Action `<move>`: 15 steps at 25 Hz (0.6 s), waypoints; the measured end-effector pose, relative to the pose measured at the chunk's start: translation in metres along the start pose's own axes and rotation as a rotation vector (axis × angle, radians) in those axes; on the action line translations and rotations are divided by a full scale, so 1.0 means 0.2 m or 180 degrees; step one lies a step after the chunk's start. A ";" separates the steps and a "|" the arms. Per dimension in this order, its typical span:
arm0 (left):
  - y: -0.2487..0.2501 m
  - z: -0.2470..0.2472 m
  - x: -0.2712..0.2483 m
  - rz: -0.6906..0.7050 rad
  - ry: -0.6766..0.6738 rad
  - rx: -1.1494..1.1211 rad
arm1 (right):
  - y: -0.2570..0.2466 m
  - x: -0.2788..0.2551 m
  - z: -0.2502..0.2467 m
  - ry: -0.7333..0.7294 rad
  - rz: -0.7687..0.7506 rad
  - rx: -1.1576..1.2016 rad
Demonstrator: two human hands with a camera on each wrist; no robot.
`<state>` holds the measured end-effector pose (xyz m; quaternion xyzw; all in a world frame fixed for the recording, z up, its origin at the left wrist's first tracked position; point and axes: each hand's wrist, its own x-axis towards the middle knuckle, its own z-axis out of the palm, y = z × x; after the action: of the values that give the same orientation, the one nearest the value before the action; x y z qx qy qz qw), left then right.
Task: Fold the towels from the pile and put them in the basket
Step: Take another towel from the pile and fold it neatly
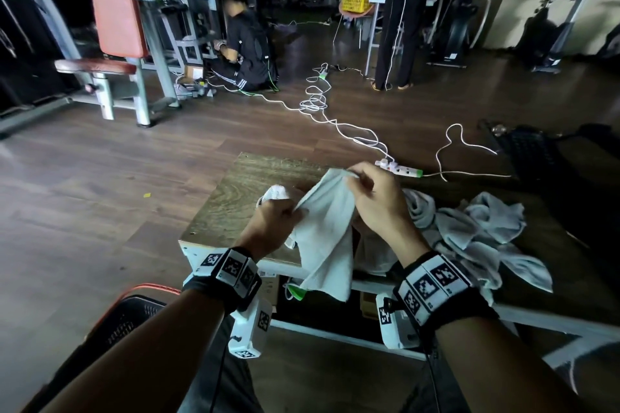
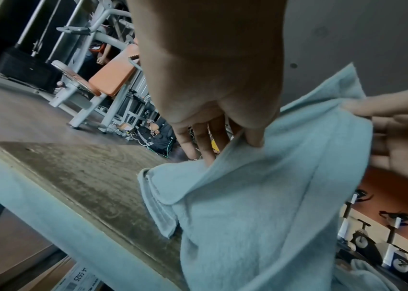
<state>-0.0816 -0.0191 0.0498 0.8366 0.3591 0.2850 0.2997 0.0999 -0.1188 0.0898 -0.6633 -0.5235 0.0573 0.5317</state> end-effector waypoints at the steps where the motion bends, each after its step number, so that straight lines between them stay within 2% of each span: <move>1: -0.01 -0.01 0.00 0.0028 0.0095 -0.0059 | 0.00 0.00 -0.01 0.0039 0.0022 -0.0012; 2: -0.01 -0.01 0.00 0.0091 0.0151 -0.0163 | 0.00 0.00 -0.01 -0.0055 -0.0073 -0.0035; 5: 0.03 -0.02 0.04 0.0323 0.0008 -0.0539 | -0.04 -0.03 0.03 -0.0875 -0.0631 -0.0048; 8: 0.09 -0.01 0.08 0.0448 -0.0399 -0.0733 | -0.05 -0.05 0.11 -0.1179 -0.0569 -0.0719; 11: 0.11 -0.06 0.08 0.0602 -0.0379 -0.0869 | -0.01 -0.06 0.11 -0.0993 -0.0391 -0.1143; 13: 0.08 -0.10 0.09 0.0665 -0.0317 -0.0855 | 0.00 -0.04 0.06 -0.0680 -0.0460 -0.0970; 15: 0.03 -0.14 0.09 0.0559 -0.0155 -0.0428 | -0.01 0.01 0.00 -0.0200 -0.0450 -0.0489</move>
<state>-0.0879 -0.0006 0.0774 0.8495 0.2572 0.3132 0.3377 0.1005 -0.1173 0.0919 -0.6613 -0.5883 0.0001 0.4654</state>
